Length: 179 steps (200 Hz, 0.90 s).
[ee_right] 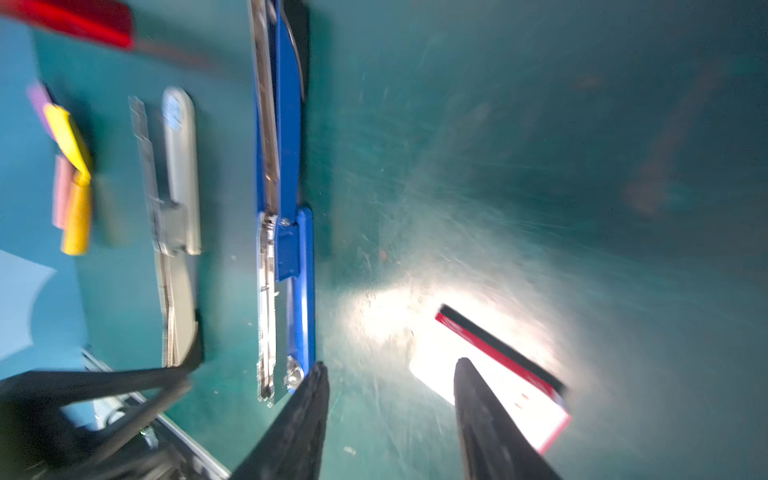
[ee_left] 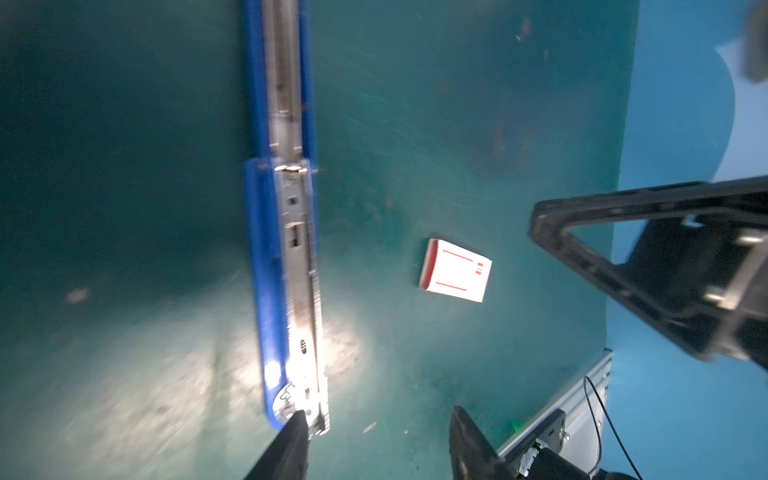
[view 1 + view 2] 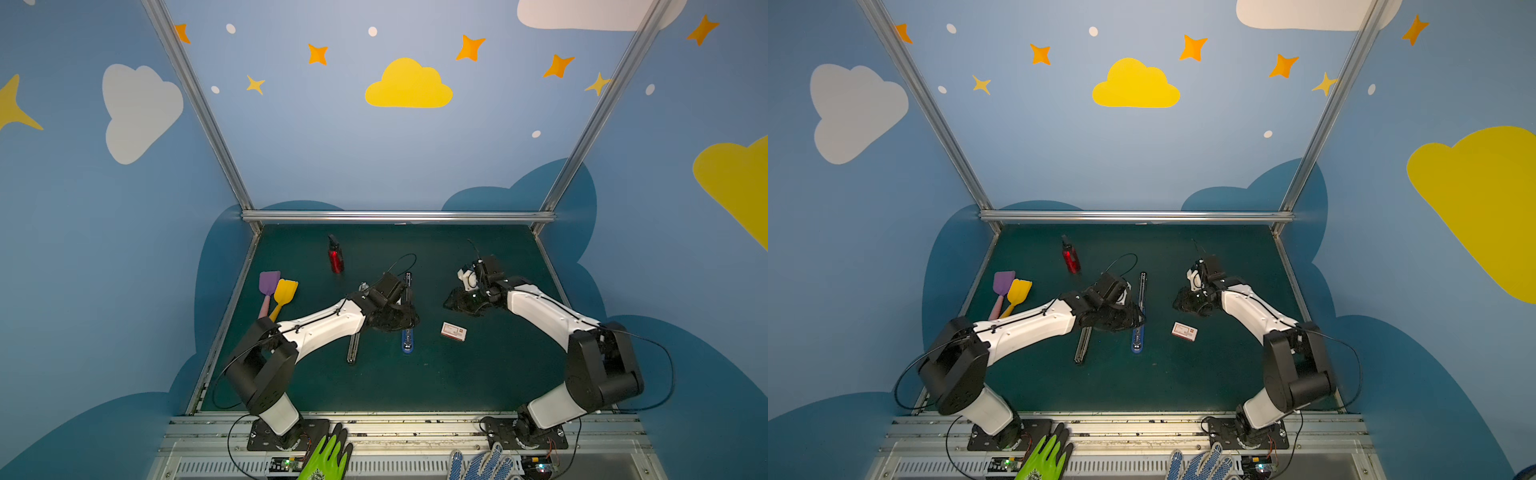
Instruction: Load the staples into the stapler
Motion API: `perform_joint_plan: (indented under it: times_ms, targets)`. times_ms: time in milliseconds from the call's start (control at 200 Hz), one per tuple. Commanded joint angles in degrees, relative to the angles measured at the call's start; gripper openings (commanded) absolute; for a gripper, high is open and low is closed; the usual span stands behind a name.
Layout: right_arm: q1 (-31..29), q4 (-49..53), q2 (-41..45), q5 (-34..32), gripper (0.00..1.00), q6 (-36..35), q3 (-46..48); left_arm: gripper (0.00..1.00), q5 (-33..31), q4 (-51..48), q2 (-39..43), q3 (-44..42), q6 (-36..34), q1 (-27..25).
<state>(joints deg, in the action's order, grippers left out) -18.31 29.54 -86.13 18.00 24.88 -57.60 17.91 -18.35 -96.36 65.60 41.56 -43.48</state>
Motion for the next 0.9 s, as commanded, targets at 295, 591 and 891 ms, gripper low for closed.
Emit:
perform_joint_plan:
  times_ms: [295,591,891]
  targets:
    - [7.3,6.7,13.0,-2.5,0.41,4.5,13.7,0.41,7.9,-11.1,-19.6,21.6,-3.6,-3.0]
    - [12.6,5.8,13.0,1.4,0.38,4.2,16.5,0.36,9.9,-14.6,-30.5,32.0,-2.5,-3.8]
    - [13.0,2.6,10.2,4.3,0.36,4.2,18.1,0.31,10.3,-13.6,-33.9,33.7,-1.8,-3.9]
